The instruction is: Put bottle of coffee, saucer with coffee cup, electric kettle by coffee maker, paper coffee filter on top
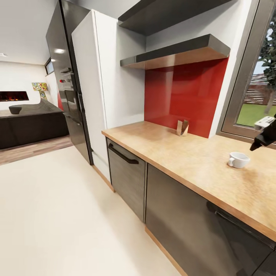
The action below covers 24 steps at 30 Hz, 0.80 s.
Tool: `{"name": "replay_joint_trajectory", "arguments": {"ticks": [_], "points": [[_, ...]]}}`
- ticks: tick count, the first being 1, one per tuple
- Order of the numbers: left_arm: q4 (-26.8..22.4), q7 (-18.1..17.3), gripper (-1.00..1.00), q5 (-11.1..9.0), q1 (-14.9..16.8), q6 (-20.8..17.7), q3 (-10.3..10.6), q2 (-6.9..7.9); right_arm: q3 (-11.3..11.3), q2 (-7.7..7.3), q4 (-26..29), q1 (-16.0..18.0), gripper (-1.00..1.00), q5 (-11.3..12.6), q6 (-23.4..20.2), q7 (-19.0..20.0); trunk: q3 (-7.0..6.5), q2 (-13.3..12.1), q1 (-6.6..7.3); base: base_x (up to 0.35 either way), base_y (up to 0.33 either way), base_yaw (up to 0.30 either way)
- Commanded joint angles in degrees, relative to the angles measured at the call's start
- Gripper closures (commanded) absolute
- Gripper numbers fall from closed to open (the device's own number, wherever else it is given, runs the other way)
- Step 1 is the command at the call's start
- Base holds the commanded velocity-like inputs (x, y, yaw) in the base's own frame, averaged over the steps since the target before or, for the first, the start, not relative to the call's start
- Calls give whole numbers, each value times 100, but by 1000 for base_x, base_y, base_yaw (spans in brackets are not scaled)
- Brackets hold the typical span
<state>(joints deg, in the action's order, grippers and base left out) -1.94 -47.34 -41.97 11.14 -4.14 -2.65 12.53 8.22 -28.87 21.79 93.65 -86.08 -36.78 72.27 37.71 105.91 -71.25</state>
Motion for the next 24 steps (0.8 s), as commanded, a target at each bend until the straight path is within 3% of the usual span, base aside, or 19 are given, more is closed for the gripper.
{"name": "replay_joint_trajectory", "arguments": {"ticks": [1, 20, 24], "points": [[1, -21, -100, -4, 3, -44, -25, 2, 49, 5, -33, 4, -100, -34, -44, 0, 6, 3, 1, 0, 0, 0], [1, -22, -100, -4, 3, -43, -25, 4, 109, -4, -152, 4, -100, -40, 107, -99, 6, 3, 1, 9, 0, 0], [1, -22, -100, -4, 3, -43, -25, 4, 314, 0, -150, 4, -100, -40, 109, -99, 6, 3, 1, 146, 0, 0]]}}
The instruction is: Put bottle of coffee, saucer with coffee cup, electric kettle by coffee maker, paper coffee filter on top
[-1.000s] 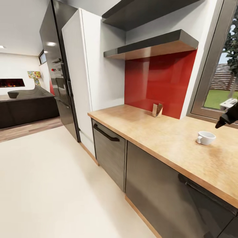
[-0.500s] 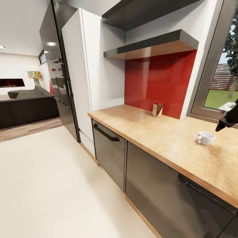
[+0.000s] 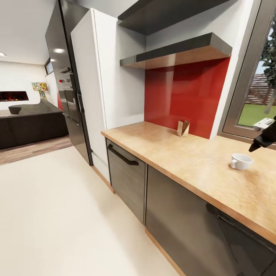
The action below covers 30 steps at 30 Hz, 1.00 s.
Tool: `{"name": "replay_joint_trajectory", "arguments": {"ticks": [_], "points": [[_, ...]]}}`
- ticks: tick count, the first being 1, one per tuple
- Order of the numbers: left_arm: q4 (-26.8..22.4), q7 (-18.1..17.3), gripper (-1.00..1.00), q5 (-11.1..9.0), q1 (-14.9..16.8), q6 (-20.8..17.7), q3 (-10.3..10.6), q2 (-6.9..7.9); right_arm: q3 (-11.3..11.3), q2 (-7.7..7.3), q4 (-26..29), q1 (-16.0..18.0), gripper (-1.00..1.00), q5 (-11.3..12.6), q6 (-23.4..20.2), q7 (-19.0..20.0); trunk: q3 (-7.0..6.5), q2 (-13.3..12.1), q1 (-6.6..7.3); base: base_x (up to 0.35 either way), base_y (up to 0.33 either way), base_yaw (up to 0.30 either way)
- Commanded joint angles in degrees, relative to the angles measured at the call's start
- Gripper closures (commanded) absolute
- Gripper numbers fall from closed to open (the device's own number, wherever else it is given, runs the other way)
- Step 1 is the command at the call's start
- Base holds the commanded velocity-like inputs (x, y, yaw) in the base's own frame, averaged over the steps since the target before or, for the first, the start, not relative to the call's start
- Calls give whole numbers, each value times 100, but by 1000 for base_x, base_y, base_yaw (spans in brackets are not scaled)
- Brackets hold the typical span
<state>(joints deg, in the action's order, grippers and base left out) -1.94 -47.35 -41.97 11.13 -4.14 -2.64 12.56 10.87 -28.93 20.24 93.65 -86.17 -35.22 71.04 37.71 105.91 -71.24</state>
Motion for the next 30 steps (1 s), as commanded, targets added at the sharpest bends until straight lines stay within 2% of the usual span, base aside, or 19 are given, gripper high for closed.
{"name": "replay_joint_trajectory", "arguments": {"ticks": [1, 18, 30], "points": [[1, -22, -100, -4, 3, -44, -26, 1, 84, 5, 6, 4, -100, -32, -46, 23, 6, 3, 0, 66, 0, 0], [-6, -22, -100, -4, 3, -44, -26, 1, 143, 4, 6, 4, -100, -32, -38, 23, 6, 3, 0, 76, 0, 0], [-5, -26, -100, -4, 3, -44, -26, 1, 142, 1, 6, 4, -100, -32, -30, 18, 6, 3, 0, 14, 0, 0]]}}
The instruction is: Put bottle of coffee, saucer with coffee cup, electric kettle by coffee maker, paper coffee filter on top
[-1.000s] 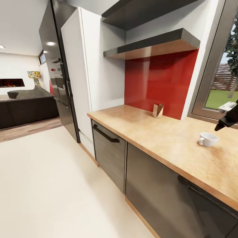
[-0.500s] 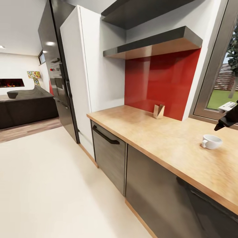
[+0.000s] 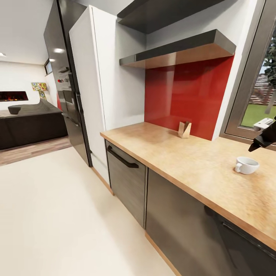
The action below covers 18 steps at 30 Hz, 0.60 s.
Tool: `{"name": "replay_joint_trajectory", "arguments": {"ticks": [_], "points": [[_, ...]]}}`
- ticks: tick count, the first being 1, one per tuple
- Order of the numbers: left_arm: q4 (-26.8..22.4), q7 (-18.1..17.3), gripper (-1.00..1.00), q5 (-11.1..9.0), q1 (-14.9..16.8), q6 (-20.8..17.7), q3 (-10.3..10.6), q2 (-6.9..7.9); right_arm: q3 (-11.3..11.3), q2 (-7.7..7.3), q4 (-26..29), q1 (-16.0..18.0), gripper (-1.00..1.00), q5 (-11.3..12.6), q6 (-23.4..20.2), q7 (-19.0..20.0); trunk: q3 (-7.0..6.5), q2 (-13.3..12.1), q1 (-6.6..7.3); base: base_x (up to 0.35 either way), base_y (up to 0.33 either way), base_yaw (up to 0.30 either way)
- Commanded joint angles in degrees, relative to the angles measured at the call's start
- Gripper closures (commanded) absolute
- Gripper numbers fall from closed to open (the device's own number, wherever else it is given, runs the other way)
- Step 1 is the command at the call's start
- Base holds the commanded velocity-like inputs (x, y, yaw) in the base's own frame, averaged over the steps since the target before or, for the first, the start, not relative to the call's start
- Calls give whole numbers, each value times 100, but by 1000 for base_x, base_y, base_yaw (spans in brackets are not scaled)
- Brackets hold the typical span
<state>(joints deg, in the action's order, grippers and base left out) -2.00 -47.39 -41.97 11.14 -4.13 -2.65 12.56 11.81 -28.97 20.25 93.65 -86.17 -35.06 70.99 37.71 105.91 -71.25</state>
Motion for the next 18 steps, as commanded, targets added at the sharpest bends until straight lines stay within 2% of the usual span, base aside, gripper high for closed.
{"name": "replay_joint_trajectory", "arguments": {"ticks": [1, 9, 16, 18], "points": [[0, -22, -100, -4, 3, -44, -26, 1, 49, 5, 5, 5, -100, -32, -46, 22, 6, 3, 1, 0, 0, 0], [-1, -24, -100, -4, 3, -44, -26, 1, 47, 5, 5, 5, -100, -32, -45, 21, 6, 3, 1, 0, 0, 0], [-2, -32, -100, -4, 3, -44, -26, 1, 43, 5, 5, 5, -100, -32, -42, 20, 132, 284, -153, 0, 0, 0], [-2, -31, -100, -4, 3, -44, -26, 1, 44, 5, 4, 5, -100, -32, -39, 20, 132, 284, -153, 0, 0, 0]]}}
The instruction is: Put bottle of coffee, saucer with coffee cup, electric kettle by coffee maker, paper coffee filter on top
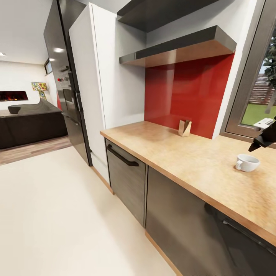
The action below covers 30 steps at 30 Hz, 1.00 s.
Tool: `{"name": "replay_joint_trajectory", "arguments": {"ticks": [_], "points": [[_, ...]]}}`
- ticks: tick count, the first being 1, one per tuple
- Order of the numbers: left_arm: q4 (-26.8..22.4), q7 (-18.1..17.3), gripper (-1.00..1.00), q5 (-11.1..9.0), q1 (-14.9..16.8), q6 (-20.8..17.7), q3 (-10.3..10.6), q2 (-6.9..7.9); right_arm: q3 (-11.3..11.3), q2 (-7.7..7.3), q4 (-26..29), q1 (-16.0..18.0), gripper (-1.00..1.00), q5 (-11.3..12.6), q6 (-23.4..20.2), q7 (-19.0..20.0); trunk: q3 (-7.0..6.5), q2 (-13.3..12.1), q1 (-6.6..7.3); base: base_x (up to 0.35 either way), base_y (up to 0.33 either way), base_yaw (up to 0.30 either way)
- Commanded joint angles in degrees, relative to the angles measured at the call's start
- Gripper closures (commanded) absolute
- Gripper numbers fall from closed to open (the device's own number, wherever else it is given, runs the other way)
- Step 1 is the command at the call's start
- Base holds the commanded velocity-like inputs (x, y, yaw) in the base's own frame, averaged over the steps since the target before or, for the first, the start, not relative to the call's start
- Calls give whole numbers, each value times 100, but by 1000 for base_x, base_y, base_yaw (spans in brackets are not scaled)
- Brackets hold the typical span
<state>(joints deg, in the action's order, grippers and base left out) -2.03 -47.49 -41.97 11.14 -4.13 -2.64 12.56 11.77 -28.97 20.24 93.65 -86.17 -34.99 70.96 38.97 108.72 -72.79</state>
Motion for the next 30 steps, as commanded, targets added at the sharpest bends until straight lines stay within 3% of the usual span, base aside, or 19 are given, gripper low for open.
{"name": "replay_joint_trajectory", "arguments": {"ticks": [1, 4, 8, 30], "points": [[1, -20, -100, -4, 3, -44, -26, 1, 49, 5, 5, 5, -100, -32, -46, 23, 6, 3, 1, 0, 0, 0], [1, -17, -100, -4, 3, -44, -26, 1, 51, 3, 1, 5, -100, -32, -44, 23, 6, 3, 1, 0, 0, 0], [1, -15, -100, -4, 3, -44, -28, -33, 45, 134, -18, 5, -100, -14, -22, 49, 6, 3, 1, 0, 0, 0], [-6, -15, -100, -4, 3, -42, -26, -48, 52, 165, -40, 5, -100, -14, -10, 44, 6, 3, 1, 0, -1, 0]]}}
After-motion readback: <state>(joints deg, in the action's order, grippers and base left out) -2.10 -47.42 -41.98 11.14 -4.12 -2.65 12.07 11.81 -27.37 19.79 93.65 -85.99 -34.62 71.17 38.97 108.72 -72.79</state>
